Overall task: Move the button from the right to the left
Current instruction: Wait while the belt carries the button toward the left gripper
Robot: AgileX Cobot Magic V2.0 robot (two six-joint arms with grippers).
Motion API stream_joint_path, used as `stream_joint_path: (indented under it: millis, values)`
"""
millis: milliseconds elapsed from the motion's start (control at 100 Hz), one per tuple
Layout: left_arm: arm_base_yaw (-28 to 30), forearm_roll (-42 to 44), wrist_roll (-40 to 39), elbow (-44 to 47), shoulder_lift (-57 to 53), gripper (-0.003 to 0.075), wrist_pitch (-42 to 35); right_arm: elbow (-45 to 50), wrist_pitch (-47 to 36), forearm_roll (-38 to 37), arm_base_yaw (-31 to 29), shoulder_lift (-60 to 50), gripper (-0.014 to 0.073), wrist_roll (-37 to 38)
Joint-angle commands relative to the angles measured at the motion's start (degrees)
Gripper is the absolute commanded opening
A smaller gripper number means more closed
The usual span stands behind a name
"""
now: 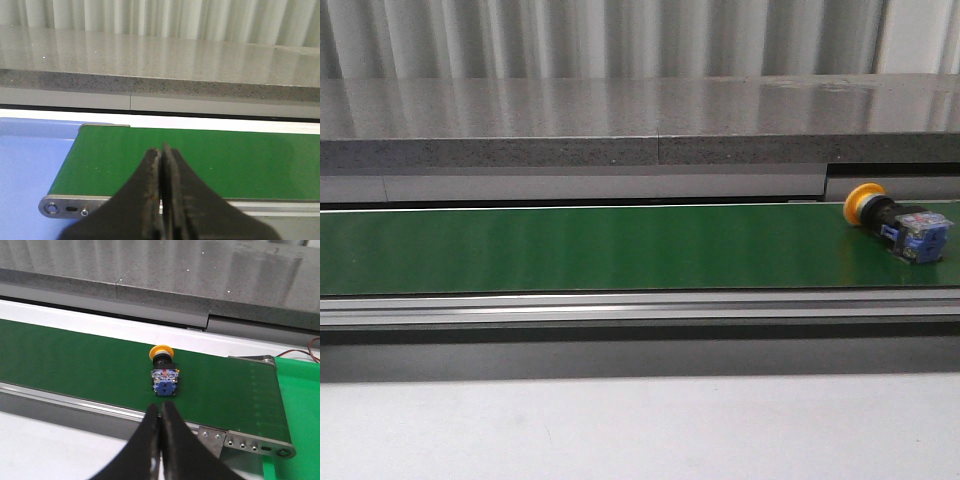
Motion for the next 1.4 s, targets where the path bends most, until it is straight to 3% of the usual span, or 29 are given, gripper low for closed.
stream_joint_path:
  millis: [0, 290, 420, 620, 710, 880, 950, 1180, 1390]
  values:
    - [0.18, -0.56, 0.0, 1.4, -2.06, -0.002, -7.52, -1.12, -3.81, 0.06, 0.12, -0.62, -0.0066, -0.56]
    - [0.08, -1.18, 0.0, -3.85, 0.12, -0.002, -5.6, -0.61, -3.4, 0.06, 0.12, -0.68, -0.0066, -0.56]
    - [0.08, -0.9, 0.0, -9.76, 6.43, -0.002, 3.94, -0.61, -3.4, 0.06, 0.12, -0.68, -0.0066, -0.56]
    - [0.08, -0.9, 0.0, -17.97, 18.62, -0.0011, 12.1, -0.61, -3.4, 0.06, 0.12, -0.68, -0.0066, -0.56]
    - [0.08, -1.0, 1.27, -20.68, 23.81, 0.0085, 13.16, -0.61, -3.4, 0.06, 0.12, -0.68, -0.0066, -0.56]
    - [0.08, -1.0, 2.54, -23.08, 30.29, 0.0491, 9.44, -0.61, -3.4, 0.06, 0.12, -0.68, -0.0066, -0.56]
    - [0.08, -1.0, 2.54, -23.17, 31.73, 0.0582, 5.34, -0.61, -3.4, 0.06, 0.12, -0.68, -0.0066, -0.56]
    - [0.08, -6.08, 2.54, -23.2, 34.45, 0.0561, -0.84, -0.61, -3.4, 0.06, 0.12, -0.68, -0.0066, -0.56]
    - [0.08, -4.66, 2.78, -29.78, 40.13, 0.0529, 10.86, -0.61, -3.4, 0.06, 0.12, -0.68, -0.0066, -0.56]
